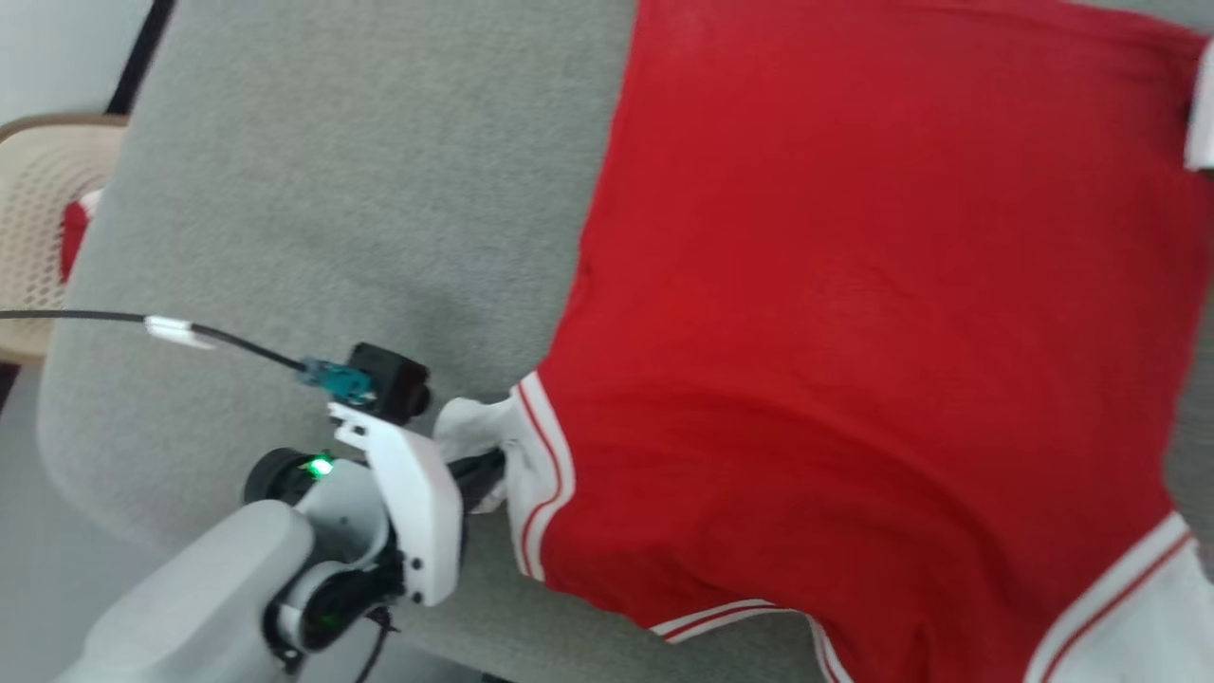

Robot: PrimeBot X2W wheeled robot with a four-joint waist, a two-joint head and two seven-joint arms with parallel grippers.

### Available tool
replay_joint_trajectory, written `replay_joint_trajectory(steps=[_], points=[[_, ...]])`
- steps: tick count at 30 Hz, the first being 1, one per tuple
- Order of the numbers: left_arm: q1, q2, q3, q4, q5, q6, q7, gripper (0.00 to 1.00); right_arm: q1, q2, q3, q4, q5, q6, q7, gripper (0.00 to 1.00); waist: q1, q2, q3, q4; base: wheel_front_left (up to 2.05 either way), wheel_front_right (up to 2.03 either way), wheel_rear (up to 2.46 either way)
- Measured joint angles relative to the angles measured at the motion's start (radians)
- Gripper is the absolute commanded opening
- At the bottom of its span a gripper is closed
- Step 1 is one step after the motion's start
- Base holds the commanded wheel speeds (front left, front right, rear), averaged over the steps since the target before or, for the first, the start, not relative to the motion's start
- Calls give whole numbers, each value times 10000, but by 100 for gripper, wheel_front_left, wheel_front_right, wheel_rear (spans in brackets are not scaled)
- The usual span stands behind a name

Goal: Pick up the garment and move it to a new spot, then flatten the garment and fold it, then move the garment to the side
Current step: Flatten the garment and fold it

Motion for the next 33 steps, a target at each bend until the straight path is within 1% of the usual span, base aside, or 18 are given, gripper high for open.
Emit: replay_joint_trajectory(steps=[2,4,7,9,11,14,17,21,24,25,28,31,33], points=[[81,188,94,40,-65,4,-77,0,243,23,481,-313,314,0,67,0,0,0,-114,-213,0,0,0],[239,407,201,35,-136,50,-146,0,591,67,940,-736,884,0,165,0,0,0,-247,-470,0,0,0],[527,771,349,-59,-251,173,-240,0,1309,-23,1695,-1672,1657,0,270,0,0,0,-448,-902,0,0,0],[665,982,372,-130,-257,272,-244,0,1912,-247,2113,-2422,2182,0,383,0,0,0,-597,-1169,0,0,0],[797,1151,391,-201,-263,387,-230,0,2579,-483,2265,-3187,2794,0,495,0,0,0,-757,-1403,0,0,0],[919,1365,407,-286,-265,569,-155,0,3633,-876,2435,-4358,3375,0,821,0,0,0,-995,-1699,0,0,0],[992,1536,433,-397,-291,719,-67,0,4798,-1101,2316,-5609,3789,0,1197,0,0,0,-1214,-1950,0,0,0],[1028,1778,516,-589,-326,895,-2,0,6292,-1083,1864,-7294,4138,0,1862,0,0,0,-1441,-2243,0,0,0],[1147,1921,570,-750,-341,997,19,0,7419,-934,1342,-8548,4207,0,2395,0,1,-1,-1554,-2410,0,0,0],[1167,2002,587,-849,-355,1068,36,0,8167,-698,984,-9304,4184,-2,2727,0,0,0,-1602,-2484,0,0,0],[1170,2044,610,-986,-382,1116,92,0,9170,-249,483,-10209,3986,0,3057,0,1,-1,-1610,-2529,0,0,0],[1170,2052,608,-1078,-383,1147,107,0,9942,244,140,-10615,3708,0,3095,0,1,-1,-1607,-2533,0,0,0],[1170,2040,596,-1108,-383,1160,109,0,10219,514,92,-10646,3511,-2,2815,0,0,0,-1599,-2530,0,0,0]])
